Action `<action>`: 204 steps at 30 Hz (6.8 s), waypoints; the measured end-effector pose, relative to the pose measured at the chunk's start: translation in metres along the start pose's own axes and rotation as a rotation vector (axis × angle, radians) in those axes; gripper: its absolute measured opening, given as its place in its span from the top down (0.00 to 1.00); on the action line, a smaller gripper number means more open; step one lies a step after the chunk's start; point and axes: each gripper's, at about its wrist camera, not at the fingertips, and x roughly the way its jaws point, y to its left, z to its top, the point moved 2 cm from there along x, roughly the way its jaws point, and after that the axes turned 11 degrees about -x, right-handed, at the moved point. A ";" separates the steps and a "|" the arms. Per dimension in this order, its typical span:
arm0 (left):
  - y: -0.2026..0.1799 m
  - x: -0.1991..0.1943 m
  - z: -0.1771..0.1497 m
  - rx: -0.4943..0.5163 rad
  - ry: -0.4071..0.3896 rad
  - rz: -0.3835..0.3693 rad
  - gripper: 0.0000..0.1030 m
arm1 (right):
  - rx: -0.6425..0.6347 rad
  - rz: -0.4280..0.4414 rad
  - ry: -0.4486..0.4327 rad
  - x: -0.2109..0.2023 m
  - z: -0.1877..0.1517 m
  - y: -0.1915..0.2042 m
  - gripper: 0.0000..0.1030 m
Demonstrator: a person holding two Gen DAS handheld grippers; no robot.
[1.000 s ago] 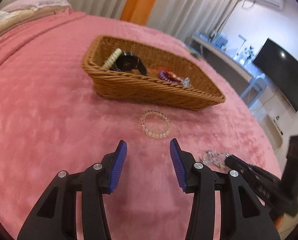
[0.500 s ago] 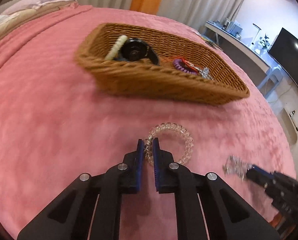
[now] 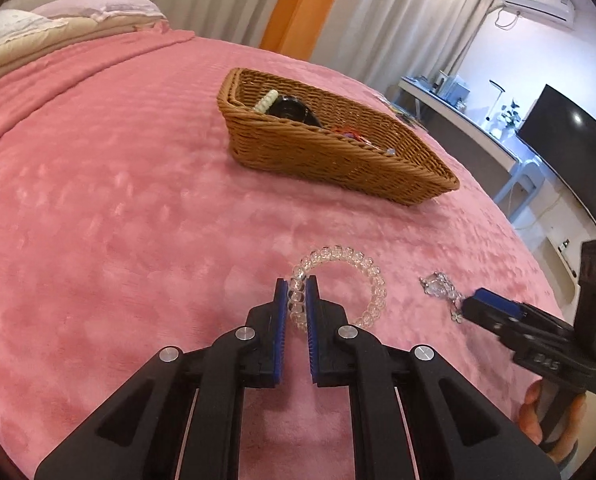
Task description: Organize jewelry
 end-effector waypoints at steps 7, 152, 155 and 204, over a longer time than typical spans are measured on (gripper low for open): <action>-0.008 0.002 -0.003 0.044 -0.011 0.010 0.93 | -0.106 -0.085 0.066 0.023 0.011 0.020 0.64; -0.044 -0.064 0.011 0.231 -0.502 0.261 0.08 | -0.010 -0.176 -0.338 -0.034 0.022 0.021 0.28; -0.044 -0.063 0.010 0.232 -0.500 0.265 0.08 | -0.007 -0.174 -0.337 -0.034 0.022 0.021 0.28; -0.041 -0.062 0.007 0.221 -0.493 0.275 0.07 | -0.045 -0.188 -0.334 -0.033 0.022 0.028 0.28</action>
